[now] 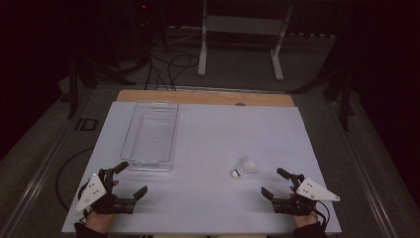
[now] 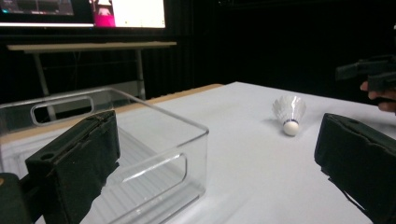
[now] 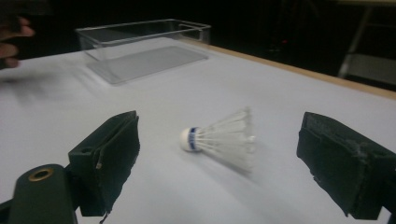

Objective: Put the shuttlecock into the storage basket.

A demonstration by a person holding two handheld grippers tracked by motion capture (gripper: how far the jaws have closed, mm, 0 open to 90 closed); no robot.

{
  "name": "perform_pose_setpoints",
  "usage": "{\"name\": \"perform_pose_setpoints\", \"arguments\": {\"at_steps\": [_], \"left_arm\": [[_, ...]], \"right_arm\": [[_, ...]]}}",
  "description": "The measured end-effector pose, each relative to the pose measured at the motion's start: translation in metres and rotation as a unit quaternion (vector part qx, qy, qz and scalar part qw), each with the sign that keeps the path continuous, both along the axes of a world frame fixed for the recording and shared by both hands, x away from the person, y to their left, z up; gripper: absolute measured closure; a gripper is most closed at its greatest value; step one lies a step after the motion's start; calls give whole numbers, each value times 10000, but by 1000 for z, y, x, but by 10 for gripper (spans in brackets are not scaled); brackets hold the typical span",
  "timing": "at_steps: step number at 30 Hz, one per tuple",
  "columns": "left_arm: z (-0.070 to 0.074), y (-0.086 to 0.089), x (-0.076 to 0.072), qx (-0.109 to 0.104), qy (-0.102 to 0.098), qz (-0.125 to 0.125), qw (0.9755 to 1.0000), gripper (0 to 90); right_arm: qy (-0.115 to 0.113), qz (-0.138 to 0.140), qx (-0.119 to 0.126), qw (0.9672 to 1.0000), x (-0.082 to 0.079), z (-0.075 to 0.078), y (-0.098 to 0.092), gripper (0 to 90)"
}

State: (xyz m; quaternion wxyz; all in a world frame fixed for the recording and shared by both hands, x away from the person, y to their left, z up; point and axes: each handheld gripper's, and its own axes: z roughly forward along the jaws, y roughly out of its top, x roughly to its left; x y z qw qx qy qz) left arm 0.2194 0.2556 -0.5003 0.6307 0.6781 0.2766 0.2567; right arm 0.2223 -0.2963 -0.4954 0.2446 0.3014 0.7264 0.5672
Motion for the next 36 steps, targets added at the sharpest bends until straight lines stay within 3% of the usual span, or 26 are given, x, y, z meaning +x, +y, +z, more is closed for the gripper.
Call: {"name": "perform_pose_setpoints", "arguments": {"at_steps": [4,7,8,9,12,17,22,28,36], "left_arm": [[-1,3,2,-6,74,84,9999,6],[-2,3,2,-18,96,51,9999,6],[-2,2,2,14,61,73,10000,6],[-3,2,2,-2,81,52,10000,6],[-3,2,3,-33,103,47,9999,6],[-4,1,3,-25,143,5,9999,5],[-4,0,3,-21,178,-31,9998,6],[-5,0,4,5,208,-60,9998,6],[-1,-1,5,-65,208,-120,9997,6]], "right_arm": [[-138,-126,-16,9998,-1,2,0,126],[-120,-149,-13,9998,-2,2,0,131],[-60,-116,22,9999,-1,1,0,137],[277,-9,50,9996,2,0,0,135],[396,119,142,9990,4,-2,0,134],[400,-36,-112,9991,2,-3,6,126],[212,-141,-102,9996,0,0,7,127],[137,-180,-60,9997,-1,0,5,126],[167,-168,-41,9997,-1,1,4,119]]}}
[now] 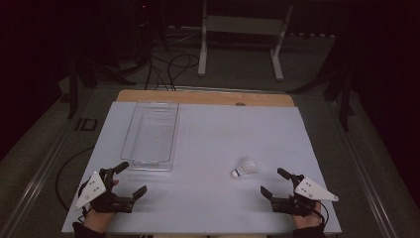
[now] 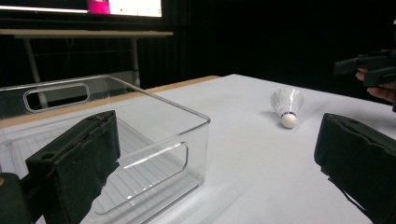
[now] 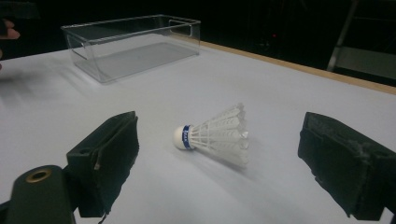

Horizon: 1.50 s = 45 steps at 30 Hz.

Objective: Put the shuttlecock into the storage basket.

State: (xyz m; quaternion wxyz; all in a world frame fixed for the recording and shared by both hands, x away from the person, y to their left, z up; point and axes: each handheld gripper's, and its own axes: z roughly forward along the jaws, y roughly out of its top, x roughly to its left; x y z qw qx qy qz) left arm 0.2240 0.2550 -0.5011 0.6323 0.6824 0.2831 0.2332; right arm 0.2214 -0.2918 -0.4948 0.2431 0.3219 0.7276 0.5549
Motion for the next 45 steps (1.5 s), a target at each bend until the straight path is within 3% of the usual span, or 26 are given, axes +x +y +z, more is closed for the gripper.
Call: {"name": "perform_pose_setpoints", "arguments": {"at_steps": [3,9,16,24,26,27,29,31,32,33,36,45], "left_arm": [[1,0,1,-48,43,-28,10000,6],[5,-2,3,68,80,-58,9999,6],[23,-8,7,16,67,-96,9999,6],[50,-18,20,-57,441,-304,9985,5],[58,-21,22,28,456,-318,9984,5],[67,-28,24,230,478,-354,9980,5],[71,-29,24,299,467,-397,9977,5],[82,-39,27,492,520,-531,9960,5],[82,-39,27,492,520,-531,9960,5],[87,-44,30,645,469,-678,9945,5],[90,-47,32,722,446,-768,9934,5],[98,-69,42,1018,500,-1296,9851,5]], "right_arm": [[6,-1,5,10000,0,0,0,119],[67,-5,45,10000,1,-1,0,119],[73,-73,71,9999,2,-1,-1,119],[16,-118,100,9999,2,1,-1,119],[7,-132,86,9999,2,1,-1,119],[12,-131,91,9999,2,1,-1,119],[10,-127,87,9999,2,1,-1,119],[-2,-120,96,9999,2,1,-1,119],[-2,-120,96,9999,2,1,-1,119],[-5,-124,91,9999,2,1,-1,119],[-10,-134,95,9999,2,1,-1,119],[-9,-117,80,9999,1,2,-1,120]]}}
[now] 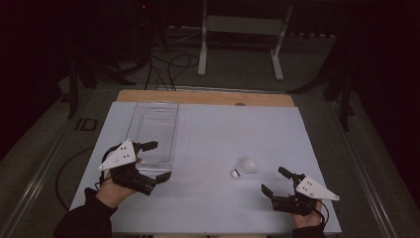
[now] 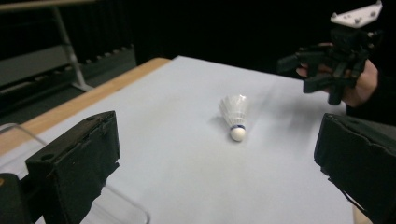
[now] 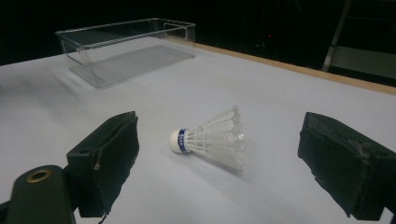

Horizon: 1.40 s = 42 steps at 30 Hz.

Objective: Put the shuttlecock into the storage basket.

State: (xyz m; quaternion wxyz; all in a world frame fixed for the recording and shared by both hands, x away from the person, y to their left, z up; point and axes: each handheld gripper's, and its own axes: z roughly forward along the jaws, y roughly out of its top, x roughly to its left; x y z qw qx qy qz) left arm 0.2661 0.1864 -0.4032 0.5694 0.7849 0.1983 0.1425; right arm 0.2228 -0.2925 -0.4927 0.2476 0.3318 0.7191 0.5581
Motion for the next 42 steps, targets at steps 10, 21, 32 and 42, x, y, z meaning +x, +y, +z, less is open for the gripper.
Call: {"name": "perform_pose_setpoints", "arguments": {"at_steps": [10,21,32,42], "left_arm": [[9,-24,5,198,-190,-303,9992,6],[13,-53,12,258,-185,-591,9977,6],[13,-83,21,527,-144,-729,9958,6],[8,-109,27,567,-15,-761,9955,6]], "right_arm": [[-33,13,-9,10000,0,1,0,120],[-26,12,0,10000,0,1,0,120],[-38,0,-18,10000,0,1,-1,120],[-24,3,-7,10000,0,1,-1,120]]}}
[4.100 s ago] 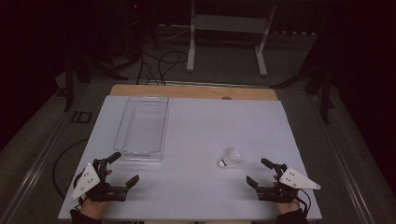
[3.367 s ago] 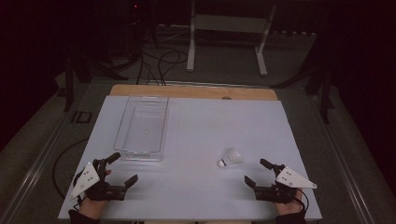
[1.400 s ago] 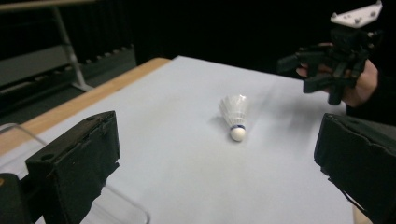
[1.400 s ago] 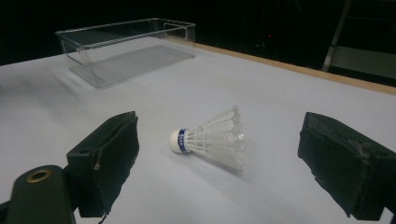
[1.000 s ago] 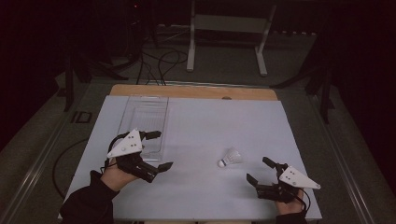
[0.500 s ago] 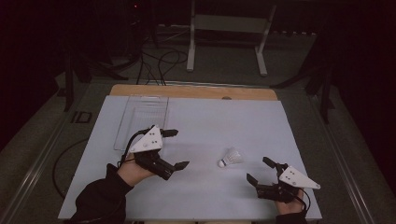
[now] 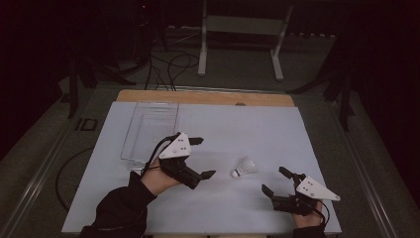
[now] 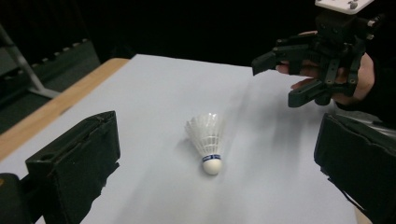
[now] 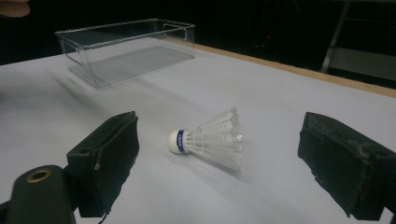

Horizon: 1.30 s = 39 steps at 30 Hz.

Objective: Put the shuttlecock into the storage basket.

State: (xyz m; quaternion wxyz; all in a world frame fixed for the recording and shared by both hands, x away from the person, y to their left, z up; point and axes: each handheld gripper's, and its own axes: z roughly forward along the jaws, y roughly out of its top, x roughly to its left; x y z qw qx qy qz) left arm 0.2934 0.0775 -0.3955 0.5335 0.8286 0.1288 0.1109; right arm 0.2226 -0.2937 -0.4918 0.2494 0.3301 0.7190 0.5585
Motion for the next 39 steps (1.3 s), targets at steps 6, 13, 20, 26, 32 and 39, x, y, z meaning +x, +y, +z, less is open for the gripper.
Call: {"name": "perform_pose_setpoints", "arguments": {"at_steps": [6,13,20,26,32,39], "left_arm": [[-7,-17,3,115,93,-48,9999,6],[-19,-36,8,250,207,5,9995,10],[-35,-53,14,129,273,156,9994,11],[-48,-63,19,102,414,259,9988,11],[-68,-73,23,317,607,277,9973,27],[-91,-83,27,657,638,218,9956,56]], "right_arm": [[13,4,12,10000,0,0,-1,120],[-5,12,-1,10000,0,0,0,120],[24,18,-4,10000,0,0,0,120],[34,36,9,10000,0,0,0,121],[42,45,12,10000,0,-1,0,121],[60,73,8,10000,0,-1,1,121]]}}
